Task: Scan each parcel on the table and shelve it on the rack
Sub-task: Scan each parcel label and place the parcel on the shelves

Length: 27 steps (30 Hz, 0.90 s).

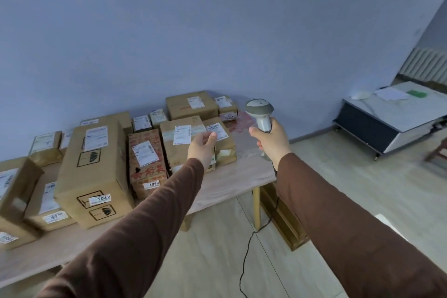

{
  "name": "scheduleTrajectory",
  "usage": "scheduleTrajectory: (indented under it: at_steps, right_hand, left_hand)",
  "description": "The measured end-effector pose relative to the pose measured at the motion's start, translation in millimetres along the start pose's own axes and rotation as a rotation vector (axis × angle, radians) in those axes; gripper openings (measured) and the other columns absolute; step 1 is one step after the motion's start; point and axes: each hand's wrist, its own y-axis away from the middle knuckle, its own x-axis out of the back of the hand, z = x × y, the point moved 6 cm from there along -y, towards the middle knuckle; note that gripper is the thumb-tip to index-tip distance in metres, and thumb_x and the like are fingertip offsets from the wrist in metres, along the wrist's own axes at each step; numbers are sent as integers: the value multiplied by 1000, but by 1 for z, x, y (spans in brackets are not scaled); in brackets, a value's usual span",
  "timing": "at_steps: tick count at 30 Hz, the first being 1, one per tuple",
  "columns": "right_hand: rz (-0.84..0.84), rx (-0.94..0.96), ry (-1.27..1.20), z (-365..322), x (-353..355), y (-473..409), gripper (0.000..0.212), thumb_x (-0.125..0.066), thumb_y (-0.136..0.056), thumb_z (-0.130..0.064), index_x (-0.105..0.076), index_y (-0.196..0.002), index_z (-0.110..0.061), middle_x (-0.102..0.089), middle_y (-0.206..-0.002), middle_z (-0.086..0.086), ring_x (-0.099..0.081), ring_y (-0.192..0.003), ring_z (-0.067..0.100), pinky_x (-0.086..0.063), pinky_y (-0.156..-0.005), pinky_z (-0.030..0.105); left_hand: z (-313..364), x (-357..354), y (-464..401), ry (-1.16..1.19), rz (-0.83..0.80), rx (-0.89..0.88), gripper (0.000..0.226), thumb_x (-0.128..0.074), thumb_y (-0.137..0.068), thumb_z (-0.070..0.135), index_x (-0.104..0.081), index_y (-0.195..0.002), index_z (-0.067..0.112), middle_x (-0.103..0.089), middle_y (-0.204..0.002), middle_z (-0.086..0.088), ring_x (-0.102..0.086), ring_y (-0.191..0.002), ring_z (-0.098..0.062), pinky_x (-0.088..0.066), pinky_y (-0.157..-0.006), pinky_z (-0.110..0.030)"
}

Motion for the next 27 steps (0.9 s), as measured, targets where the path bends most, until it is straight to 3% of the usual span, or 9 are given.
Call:
scheduleTrajectory:
  at_steps: [6,12,15,20,27]
  right_hand:
    - [-98,-52,21,55,11,-86,21,-75,-92,-25,-58,-103,-21,-61,-85,0,-57,-71,17,-53,-72,38]
    - [-218,-144,43,114,-2,-157,26,-77,-90,-28,-63,-105,-12,-60,-81,-2,-58,-73,18,-50,-68,34]
    - [-267,-177,88,136,-20,-184,33,-77,-90,-27,-64,-115,-10,-66,-93,5,-63,-86,26,-55,-82,44]
    - [-317,-251,119,167,-59,-219,36,-76,-91,-27,-61,-119,-10,-71,-113,15,-70,-104,36,-54,-97,56]
    - [-287,-323,193,203,-102,-251,30,-74,-91,-32,-60,-111,-15,-71,-107,12,-68,-101,36,-57,-90,52]
  left_hand:
    - [-22,-68,-65,-21,91,72,41,-54,-107,34,-62,-135,5,-67,-131,-13,-60,-115,-23,-45,-102,-32]
    - [-52,-118,-112,-2,175,222,52,-51,-108,35,-46,-153,10,-53,-153,-9,-51,-139,-27,-38,-110,-32]
    - [-69,-131,-135,-19,188,277,57,-50,-108,36,-38,-158,10,-45,-160,-9,-45,-146,-28,-34,-119,-36]
    - [-93,-140,-175,-35,227,333,63,-48,-108,38,-27,-163,13,-36,-166,-9,-38,-151,-29,-30,-121,-37]
    - [-126,-144,-222,-124,279,405,59,-44,-109,36,-33,-157,3,-39,-162,-16,-39,-148,-33,-29,-119,-39]
